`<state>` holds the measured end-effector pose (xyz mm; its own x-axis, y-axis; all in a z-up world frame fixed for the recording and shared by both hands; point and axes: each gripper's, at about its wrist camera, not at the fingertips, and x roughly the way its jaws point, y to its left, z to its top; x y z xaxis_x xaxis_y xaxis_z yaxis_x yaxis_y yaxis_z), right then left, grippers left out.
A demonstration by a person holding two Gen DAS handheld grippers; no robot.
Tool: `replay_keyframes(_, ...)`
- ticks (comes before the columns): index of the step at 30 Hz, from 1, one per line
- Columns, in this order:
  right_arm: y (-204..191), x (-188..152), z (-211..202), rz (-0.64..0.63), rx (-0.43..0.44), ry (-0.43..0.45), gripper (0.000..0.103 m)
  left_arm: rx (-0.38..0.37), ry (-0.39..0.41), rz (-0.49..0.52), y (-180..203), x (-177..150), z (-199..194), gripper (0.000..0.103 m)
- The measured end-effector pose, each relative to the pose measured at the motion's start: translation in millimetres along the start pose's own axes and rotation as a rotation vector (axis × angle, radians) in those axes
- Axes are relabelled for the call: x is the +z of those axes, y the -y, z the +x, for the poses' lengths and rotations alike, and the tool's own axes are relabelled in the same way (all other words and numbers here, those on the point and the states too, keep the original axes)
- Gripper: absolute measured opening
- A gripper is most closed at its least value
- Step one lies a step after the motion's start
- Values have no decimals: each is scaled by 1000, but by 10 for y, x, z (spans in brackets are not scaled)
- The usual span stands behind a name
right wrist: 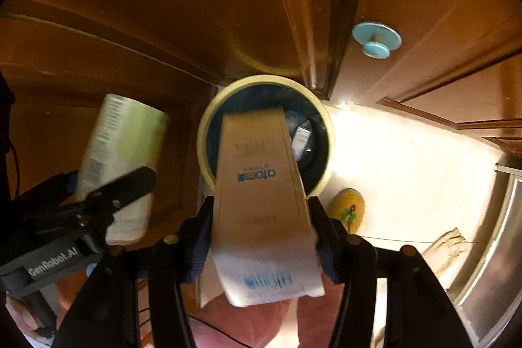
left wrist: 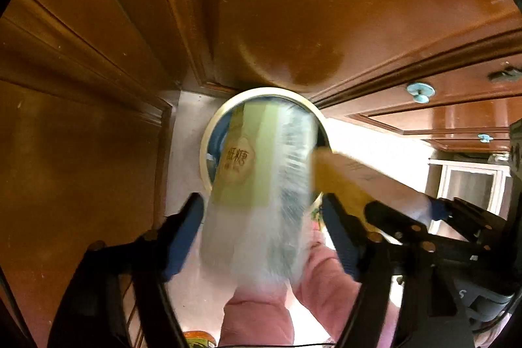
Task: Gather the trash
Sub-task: 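Carry the bottle and carton down over the floor bin and release both, then raise both open tools back up to the counter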
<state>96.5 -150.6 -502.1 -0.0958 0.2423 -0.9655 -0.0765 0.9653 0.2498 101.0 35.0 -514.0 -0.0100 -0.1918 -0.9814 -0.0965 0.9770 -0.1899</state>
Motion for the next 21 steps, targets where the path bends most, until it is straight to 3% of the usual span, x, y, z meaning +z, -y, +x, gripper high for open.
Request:
replay_keyframes(2, -11, 10, -43, 2, -10, 15, 56, 20, 12, -10, -15, 14, -47, 98)
replay_keyframes(3, -7, 9, -59, 4, -8, 17, 57, 25, 14, -19, -39, 28, -45, 99)
replay_keyframes(14, 20, -107, -492, 49, -15, 33, 58, 29, 34, 2, 79, -14, -422, 99)
replay_keyframes(21, -48, -279, -1015, 62, -24, 39, 58, 36, 61, 48, 263, -89, -1064, 99)
